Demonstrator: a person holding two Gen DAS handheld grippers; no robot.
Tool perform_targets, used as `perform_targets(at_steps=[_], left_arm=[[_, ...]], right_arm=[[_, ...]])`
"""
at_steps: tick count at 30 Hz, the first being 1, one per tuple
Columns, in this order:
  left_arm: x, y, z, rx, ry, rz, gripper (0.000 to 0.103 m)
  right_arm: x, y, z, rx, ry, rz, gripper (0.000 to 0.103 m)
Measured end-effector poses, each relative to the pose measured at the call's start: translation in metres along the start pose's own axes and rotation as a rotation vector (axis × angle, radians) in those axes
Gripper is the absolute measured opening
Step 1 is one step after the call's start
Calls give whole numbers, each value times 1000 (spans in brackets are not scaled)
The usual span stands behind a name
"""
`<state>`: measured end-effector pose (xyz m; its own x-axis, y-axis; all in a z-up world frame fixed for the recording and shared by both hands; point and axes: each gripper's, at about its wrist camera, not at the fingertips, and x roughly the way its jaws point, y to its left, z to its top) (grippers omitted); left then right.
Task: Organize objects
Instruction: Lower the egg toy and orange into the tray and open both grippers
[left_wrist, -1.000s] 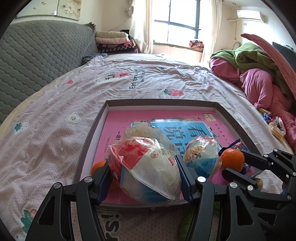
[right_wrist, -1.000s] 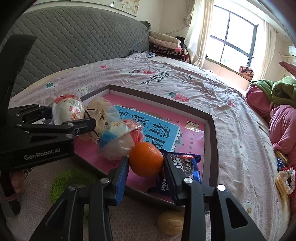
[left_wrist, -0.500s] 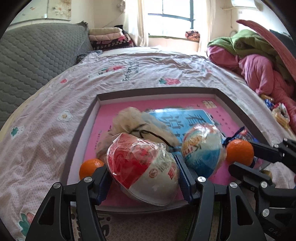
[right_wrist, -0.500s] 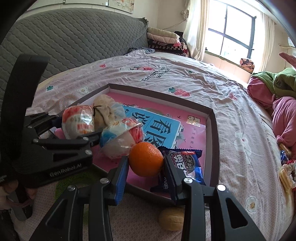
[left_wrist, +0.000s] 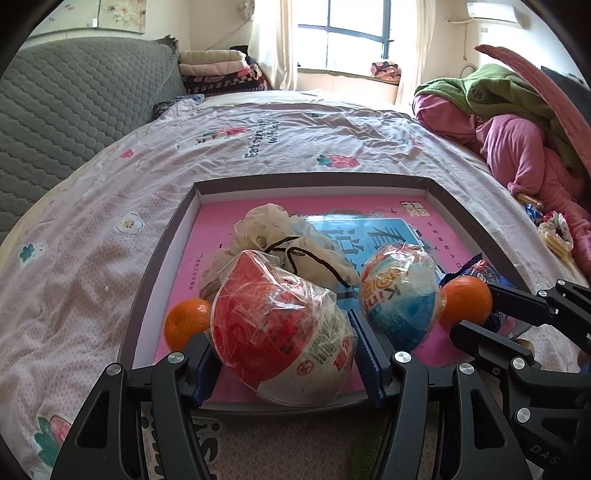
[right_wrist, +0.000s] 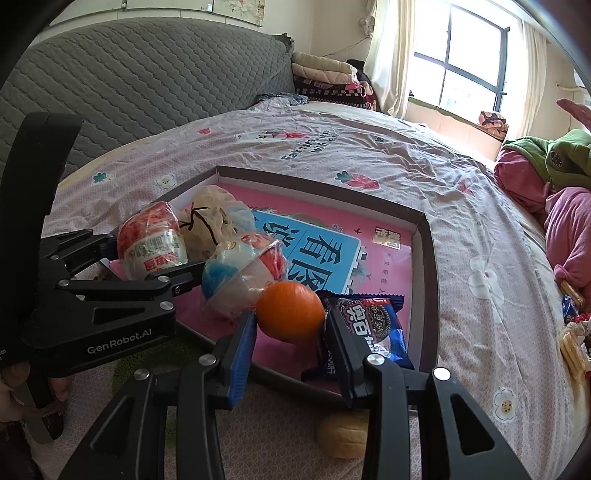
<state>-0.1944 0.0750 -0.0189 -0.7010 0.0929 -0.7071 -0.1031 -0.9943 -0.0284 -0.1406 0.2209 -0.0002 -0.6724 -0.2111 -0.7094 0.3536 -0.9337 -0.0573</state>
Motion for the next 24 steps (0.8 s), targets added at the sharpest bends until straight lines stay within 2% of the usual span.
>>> perform_targets(at_steps=[11, 17, 24], left_arm=[[4, -7, 2, 32, 23, 1, 65], [-7, -6, 4, 32, -12, -6, 65], [-15, -5, 1, 26, -13, -10, 65]], right_arm=[[1, 0, 1, 5, 6, -7, 39], [-1, -1, 1, 8, 10, -9, 39], [-3, -2, 1, 13, 11, -8, 39]])
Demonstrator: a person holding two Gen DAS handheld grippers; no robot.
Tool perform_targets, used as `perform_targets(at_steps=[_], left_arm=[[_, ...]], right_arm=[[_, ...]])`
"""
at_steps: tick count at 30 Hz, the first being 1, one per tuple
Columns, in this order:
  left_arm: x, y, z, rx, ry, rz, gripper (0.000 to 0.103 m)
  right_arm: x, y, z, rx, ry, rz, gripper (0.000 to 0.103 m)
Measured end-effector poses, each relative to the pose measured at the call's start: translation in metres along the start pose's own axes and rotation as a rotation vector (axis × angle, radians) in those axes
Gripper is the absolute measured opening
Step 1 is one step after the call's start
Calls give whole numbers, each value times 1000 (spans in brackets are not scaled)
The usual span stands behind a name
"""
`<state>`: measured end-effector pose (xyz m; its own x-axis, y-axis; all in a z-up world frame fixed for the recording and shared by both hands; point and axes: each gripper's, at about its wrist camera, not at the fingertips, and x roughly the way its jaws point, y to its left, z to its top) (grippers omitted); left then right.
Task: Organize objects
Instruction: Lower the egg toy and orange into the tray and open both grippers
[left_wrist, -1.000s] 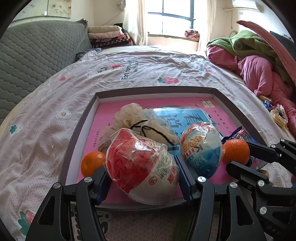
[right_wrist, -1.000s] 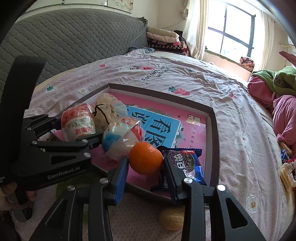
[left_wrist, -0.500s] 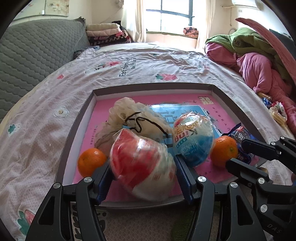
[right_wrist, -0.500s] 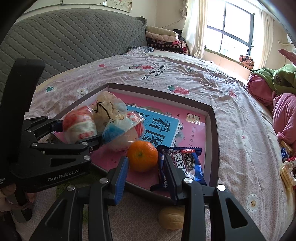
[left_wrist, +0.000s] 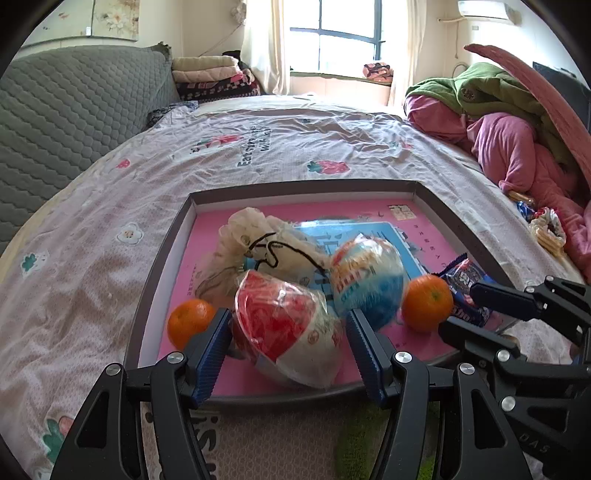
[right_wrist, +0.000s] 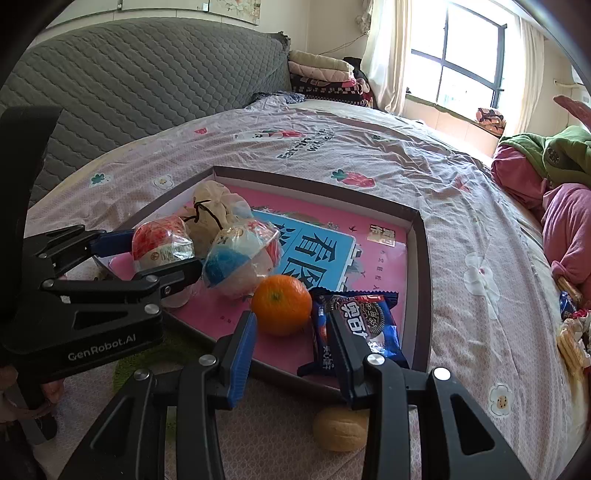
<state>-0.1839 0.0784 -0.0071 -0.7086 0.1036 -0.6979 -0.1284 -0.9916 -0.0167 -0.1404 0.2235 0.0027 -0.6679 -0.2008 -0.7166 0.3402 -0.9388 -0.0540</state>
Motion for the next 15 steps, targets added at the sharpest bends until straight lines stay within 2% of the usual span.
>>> perform_targets(at_steps=[4, 15], left_arm=[[0, -1, -7, -2, 16, -4, 65], [-20, 0, -9, -14, -2, -13, 65]], right_arm=[[-1, 0, 1, 3, 4, 0, 39], [-7, -2, 3, 15, -16, 4, 39]])
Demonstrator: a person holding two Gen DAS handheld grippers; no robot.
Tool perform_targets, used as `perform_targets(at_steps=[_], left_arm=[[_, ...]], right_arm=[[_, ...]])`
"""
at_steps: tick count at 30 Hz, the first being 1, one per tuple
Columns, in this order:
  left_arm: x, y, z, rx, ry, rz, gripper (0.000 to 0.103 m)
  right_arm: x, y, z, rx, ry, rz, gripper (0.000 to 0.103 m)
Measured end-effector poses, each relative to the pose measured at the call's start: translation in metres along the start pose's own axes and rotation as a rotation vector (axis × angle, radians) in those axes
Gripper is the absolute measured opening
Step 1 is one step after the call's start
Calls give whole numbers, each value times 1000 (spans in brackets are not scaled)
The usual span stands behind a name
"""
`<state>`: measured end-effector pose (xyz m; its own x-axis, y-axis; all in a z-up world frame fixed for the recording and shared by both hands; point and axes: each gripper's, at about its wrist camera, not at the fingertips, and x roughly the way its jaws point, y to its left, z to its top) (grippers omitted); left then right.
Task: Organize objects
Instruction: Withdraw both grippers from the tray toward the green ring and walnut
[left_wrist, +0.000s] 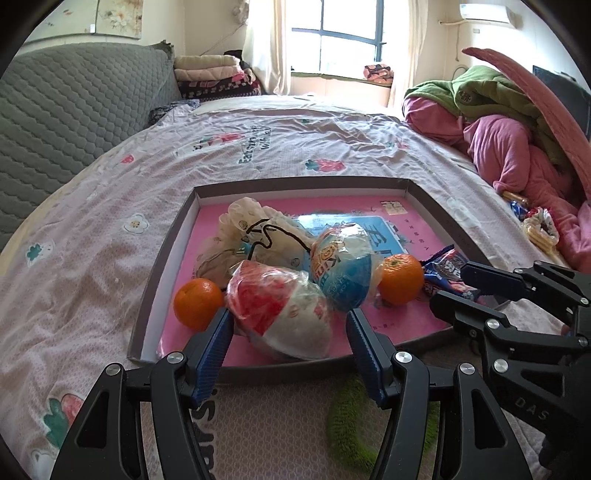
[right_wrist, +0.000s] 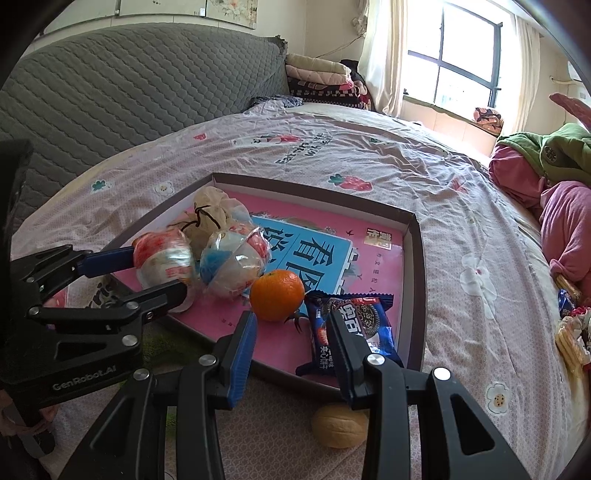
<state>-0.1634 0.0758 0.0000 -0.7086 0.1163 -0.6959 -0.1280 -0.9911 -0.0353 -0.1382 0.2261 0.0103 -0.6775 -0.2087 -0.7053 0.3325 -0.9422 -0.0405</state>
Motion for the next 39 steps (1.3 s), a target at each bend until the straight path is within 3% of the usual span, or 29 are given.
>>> perform_targets(at_steps=[39], left_arm=[[-61, -7, -9, -27, -36, -11, 65]], right_arm=[[-56, -17, 0, 87, -111, 31, 50]])
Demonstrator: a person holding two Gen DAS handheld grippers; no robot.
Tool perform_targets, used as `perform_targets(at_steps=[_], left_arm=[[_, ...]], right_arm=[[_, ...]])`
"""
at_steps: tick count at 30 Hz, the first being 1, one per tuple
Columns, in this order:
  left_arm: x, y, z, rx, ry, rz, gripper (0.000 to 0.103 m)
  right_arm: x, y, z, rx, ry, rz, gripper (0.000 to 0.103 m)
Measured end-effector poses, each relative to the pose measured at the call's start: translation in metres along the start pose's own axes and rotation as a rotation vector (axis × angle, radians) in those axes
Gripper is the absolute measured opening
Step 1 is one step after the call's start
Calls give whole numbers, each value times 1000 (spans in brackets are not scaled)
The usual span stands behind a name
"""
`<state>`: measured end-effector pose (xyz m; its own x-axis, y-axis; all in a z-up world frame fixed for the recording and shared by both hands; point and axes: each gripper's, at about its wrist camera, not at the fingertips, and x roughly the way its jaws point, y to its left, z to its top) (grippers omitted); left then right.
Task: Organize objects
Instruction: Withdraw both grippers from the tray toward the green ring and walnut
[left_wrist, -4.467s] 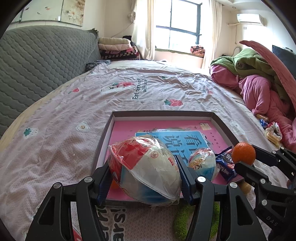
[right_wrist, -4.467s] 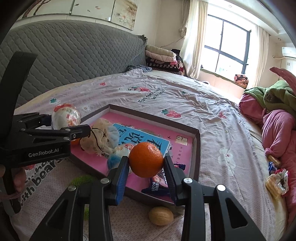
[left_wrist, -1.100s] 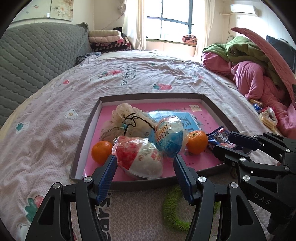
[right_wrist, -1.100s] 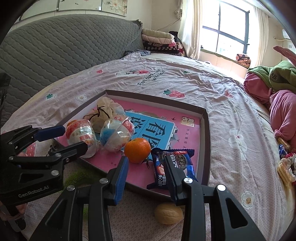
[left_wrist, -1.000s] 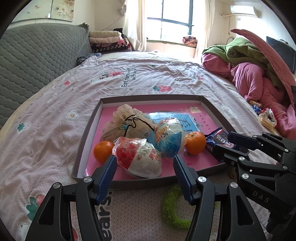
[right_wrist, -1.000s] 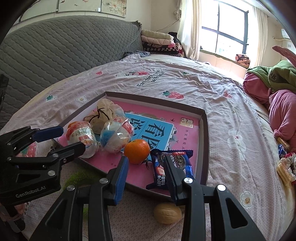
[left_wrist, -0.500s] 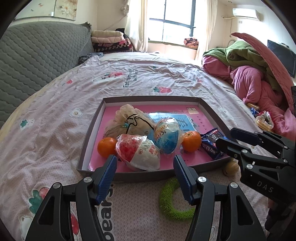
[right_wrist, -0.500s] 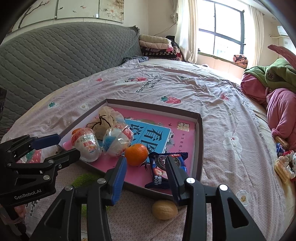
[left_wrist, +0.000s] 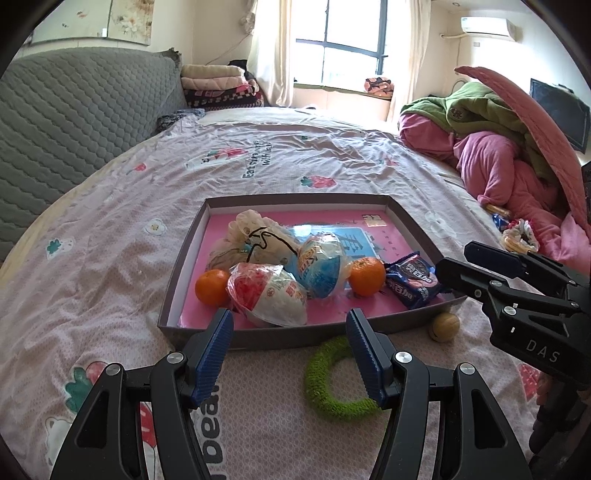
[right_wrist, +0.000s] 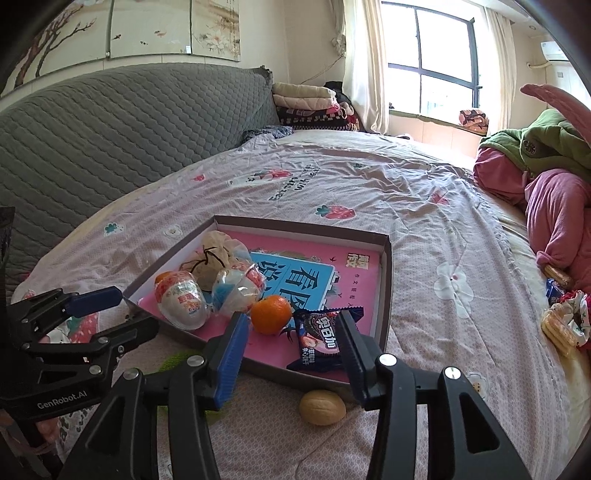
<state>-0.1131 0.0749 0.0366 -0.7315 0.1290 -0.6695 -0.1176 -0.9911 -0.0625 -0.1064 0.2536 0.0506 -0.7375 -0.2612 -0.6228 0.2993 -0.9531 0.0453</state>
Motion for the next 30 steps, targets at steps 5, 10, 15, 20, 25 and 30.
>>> perform_targets(at_steps=[5, 10, 15, 20, 25, 30], left_arm=[[-5, -2, 0, 0, -5, -4, 65], [-8, -3, -1, 5, 0, -2, 65], [-8, -7, -6, 17, 13, -2, 65], [-6, -6, -10, 13, 22, -7, 65], [-5, -7, -13, 18, 28, -18, 65], [-2, -12, -20, 34, 45, -25, 65]], right_arm=[[-7, 2, 0, -4, -15, 10, 51], [-11, 1, -2, 3, -17, 18, 52], [-12, 0, -8, 12, -3, 19, 53], [-13, 2, -13, 12, 2, 13, 53], [-11, 5, -19, 9, 20, 7, 53], [-11, 4, -24, 16, 29, 3, 53]])
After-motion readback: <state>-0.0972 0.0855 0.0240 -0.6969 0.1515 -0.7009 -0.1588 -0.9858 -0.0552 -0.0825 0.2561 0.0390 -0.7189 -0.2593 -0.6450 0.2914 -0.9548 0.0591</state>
